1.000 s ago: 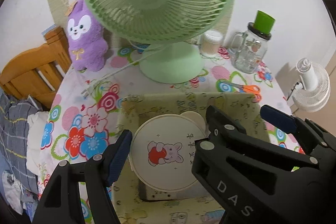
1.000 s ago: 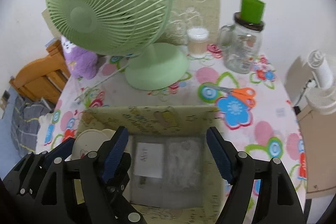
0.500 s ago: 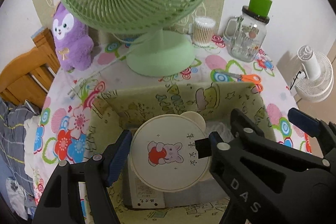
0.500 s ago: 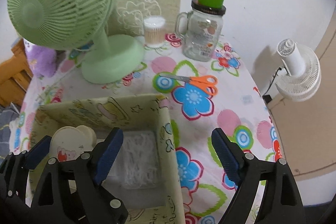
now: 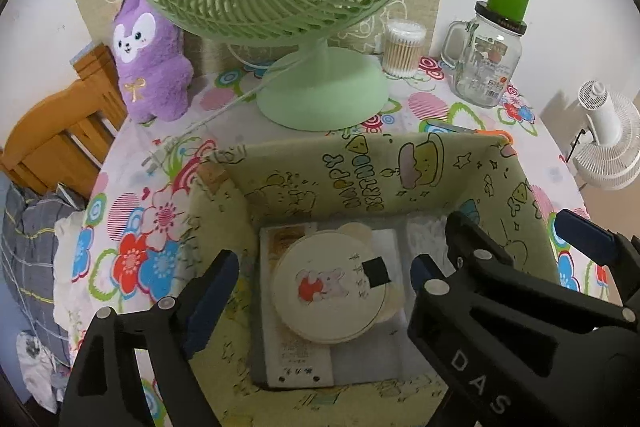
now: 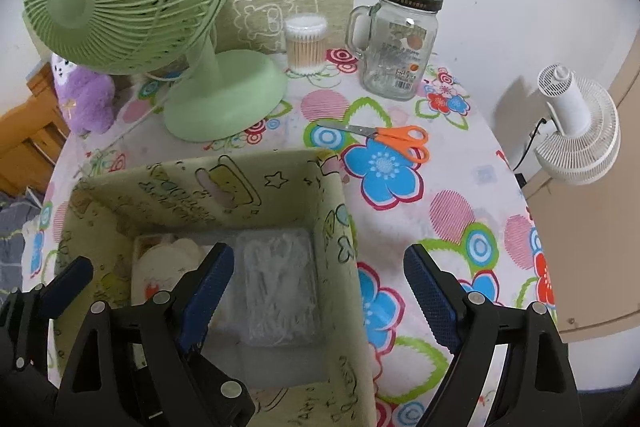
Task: Organize rigid objects
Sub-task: 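Withdraw both tools from the fabric box toward the remaining items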
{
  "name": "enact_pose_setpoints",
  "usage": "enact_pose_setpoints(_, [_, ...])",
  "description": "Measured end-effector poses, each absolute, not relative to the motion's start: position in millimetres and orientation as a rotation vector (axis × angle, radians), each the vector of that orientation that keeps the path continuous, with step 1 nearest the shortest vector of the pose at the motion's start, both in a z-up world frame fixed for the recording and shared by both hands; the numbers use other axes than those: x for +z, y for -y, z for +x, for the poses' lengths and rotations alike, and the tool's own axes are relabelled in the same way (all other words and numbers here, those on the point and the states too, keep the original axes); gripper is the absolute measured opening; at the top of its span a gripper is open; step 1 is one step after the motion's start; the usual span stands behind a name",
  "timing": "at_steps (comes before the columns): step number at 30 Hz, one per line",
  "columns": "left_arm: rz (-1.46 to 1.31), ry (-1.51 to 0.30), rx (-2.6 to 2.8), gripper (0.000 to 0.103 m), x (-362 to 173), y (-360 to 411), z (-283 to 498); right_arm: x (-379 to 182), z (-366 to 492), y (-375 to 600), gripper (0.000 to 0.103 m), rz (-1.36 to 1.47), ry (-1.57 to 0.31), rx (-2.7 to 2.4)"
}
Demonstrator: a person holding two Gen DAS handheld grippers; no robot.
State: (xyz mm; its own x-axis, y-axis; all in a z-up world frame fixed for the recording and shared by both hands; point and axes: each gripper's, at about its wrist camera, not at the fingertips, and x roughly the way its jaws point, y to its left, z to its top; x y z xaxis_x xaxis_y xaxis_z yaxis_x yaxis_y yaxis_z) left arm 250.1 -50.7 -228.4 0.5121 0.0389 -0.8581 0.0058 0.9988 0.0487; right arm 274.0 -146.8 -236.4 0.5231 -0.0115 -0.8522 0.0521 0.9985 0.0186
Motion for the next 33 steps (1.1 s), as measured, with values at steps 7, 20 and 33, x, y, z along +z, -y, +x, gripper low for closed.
enact_pose_setpoints(7, [0.067, -1.019, 0.024, 0.089, -217, 51, 235, -227, 256, 147, 0.089, 0.057, -1.005, -0.029])
enact_pose_setpoints(20, [0.079, -0.973, 0.03, 0.089, -188, 52, 200, -200, 219, 152, 0.089, 0.077, -0.962, -0.025])
enact_pose_setpoints(33, [0.08, -0.907, 0.04, 0.089, -151, 53, 162, -161, 178, 153, 0.089, 0.087, -0.895, -0.014])
